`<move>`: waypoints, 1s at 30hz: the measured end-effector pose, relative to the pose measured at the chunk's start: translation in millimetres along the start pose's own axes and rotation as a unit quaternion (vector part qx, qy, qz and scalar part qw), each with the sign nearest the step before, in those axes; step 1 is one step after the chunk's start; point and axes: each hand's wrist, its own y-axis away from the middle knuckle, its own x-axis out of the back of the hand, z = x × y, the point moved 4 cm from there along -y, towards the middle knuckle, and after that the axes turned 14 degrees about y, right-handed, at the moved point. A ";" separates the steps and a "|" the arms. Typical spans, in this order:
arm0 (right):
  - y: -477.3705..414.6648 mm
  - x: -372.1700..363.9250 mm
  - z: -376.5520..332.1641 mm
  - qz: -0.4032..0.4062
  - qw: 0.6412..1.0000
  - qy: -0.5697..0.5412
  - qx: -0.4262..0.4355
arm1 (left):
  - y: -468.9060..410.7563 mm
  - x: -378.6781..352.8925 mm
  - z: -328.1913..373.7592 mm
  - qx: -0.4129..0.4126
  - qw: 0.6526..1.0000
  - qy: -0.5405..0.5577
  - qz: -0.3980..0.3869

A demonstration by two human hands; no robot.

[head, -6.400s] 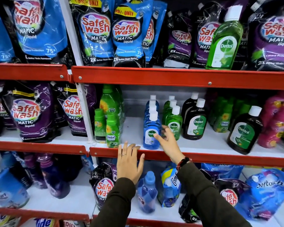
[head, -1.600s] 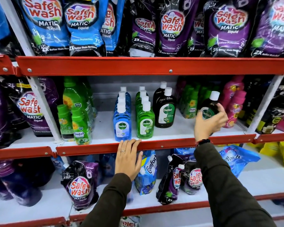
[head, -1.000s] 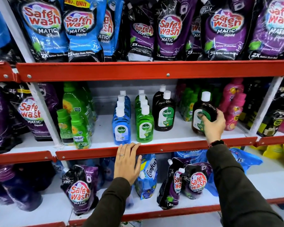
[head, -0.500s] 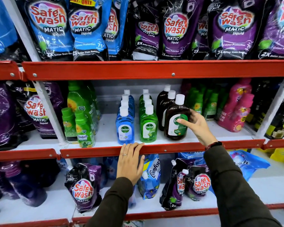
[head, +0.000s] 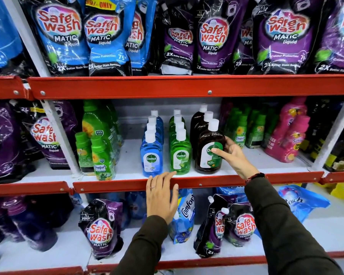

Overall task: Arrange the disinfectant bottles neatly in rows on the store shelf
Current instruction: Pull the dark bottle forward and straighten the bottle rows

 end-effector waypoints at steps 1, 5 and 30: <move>2.1 -0.3 -0.3 0.007 1.000 0.004 -0.003 | -2.5 -0.3 6.1 0.004 1.000 0.024 0.009; 18.8 -1.3 -5.8 0.089 0.995 -0.036 -0.008 | -16.8 -10.5 39.1 -0.005 0.986 0.168 -0.022; 46.2 -21.6 4.8 0.146 0.977 -0.117 -0.098 | -75.2 -82.4 81.5 0.270 0.828 0.478 -0.112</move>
